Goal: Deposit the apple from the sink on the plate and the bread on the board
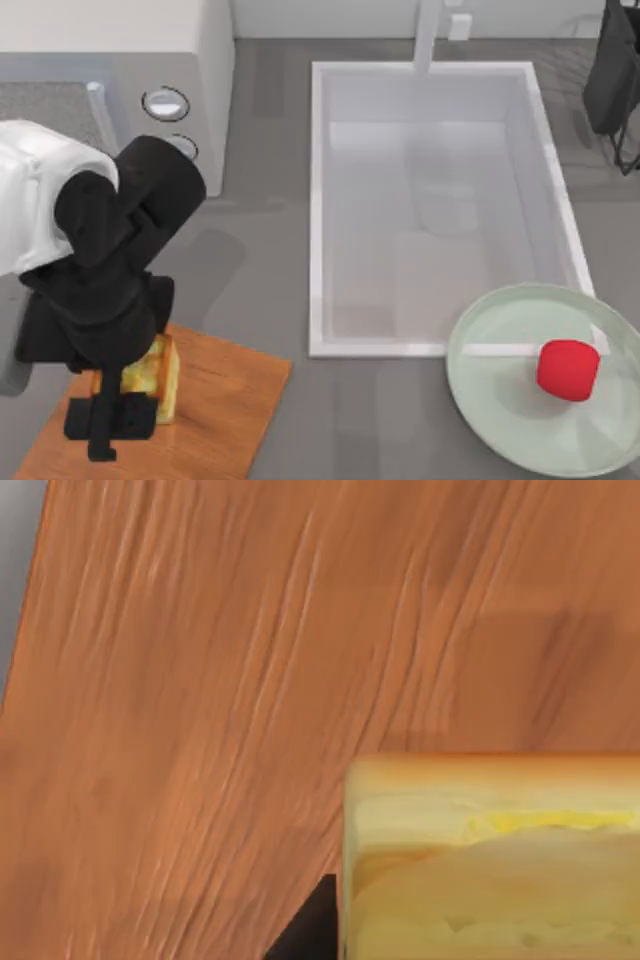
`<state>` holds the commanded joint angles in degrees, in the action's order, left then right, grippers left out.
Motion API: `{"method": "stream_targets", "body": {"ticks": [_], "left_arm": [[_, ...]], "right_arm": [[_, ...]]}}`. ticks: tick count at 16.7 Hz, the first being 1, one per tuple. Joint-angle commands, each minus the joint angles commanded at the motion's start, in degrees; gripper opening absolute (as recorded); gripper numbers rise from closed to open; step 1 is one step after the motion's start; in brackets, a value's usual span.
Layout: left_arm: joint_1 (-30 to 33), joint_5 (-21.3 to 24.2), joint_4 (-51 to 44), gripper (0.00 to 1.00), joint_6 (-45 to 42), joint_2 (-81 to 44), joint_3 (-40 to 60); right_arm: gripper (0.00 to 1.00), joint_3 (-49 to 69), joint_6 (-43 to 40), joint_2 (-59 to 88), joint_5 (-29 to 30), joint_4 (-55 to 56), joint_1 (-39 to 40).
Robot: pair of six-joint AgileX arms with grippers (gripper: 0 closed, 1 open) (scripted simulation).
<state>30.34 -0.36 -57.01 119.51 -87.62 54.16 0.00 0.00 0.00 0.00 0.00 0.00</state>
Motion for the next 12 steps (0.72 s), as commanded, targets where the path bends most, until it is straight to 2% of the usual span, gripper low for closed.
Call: {"method": "stream_targets", "body": {"ticks": [12], "left_arm": [[0.3,0.0,10.4,0.00,0.0,-3.8,-6.4]], "right_arm": [[1.00,0.0,0.0,0.0,0.0,0.0,0.0]]}}
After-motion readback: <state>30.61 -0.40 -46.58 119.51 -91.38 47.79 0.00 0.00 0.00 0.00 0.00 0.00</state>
